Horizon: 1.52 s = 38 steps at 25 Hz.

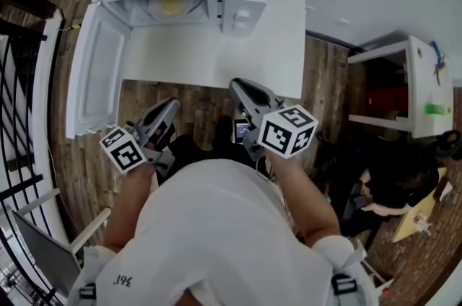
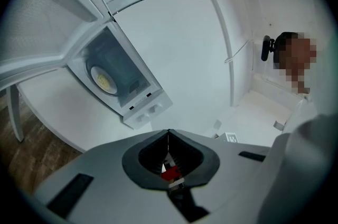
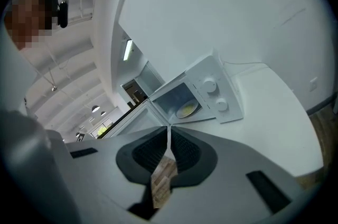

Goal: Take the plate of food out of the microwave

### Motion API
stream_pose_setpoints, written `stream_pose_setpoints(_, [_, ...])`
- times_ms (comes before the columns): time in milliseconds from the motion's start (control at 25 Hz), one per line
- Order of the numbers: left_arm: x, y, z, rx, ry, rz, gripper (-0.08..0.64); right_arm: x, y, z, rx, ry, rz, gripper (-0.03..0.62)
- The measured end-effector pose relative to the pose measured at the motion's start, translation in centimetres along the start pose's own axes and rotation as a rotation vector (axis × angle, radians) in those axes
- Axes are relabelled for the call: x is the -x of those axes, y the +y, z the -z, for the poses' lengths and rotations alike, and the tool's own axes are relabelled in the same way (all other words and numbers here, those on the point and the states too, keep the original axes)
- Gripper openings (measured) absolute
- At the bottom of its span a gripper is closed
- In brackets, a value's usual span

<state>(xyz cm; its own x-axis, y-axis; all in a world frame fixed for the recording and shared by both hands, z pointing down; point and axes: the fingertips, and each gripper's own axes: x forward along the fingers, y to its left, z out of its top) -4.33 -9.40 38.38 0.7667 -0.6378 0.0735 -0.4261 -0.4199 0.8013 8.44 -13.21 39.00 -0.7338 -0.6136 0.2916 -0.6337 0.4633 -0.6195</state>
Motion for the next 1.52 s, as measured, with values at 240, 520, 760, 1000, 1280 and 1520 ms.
stream_pose_setpoints(240, [-0.4, 1.8, -1.3, -0.008, 0.007, -0.075, 0.006, -1.2, -0.3, -0.4, -0.017, 0.005, 0.014, 0.003])
stream_pose_setpoints(520, [0.2, 3.3, -3.2, -0.019, 0.050, -0.071, 0.006, -3.1, 0.3, -0.5, -0.049, -0.017, 0.050, 0.003])
stream_pose_setpoints(760, [0.3, 4.4, -4.0, -0.006, 0.054, -0.070, 0.008, -4.4, 0.4, -0.4, -0.058, -0.020, 0.067, 0.003])
stream_pose_setpoints(1000, [0.3, 5.2, -4.4, 0.005, 0.053, -0.059, 0.008, -5.2, 0.2, -0.5, -0.061, -0.014, 0.090, 0.003])
stream_pose_setpoints(1280, [-0.9, 6.6, -6.0, 0.002, 0.043, -0.049, 0.046, -7.5, -1.1, -1.0, -0.066, -0.008, 0.117, 0.003])
stream_pose_setpoints(1520, [-3.3, 9.9, -8.1, 0.009, 0.032, -0.069, 0.052, -12.7, -2.4, -2.8, -0.032, -0.008, 0.133, 0.003])
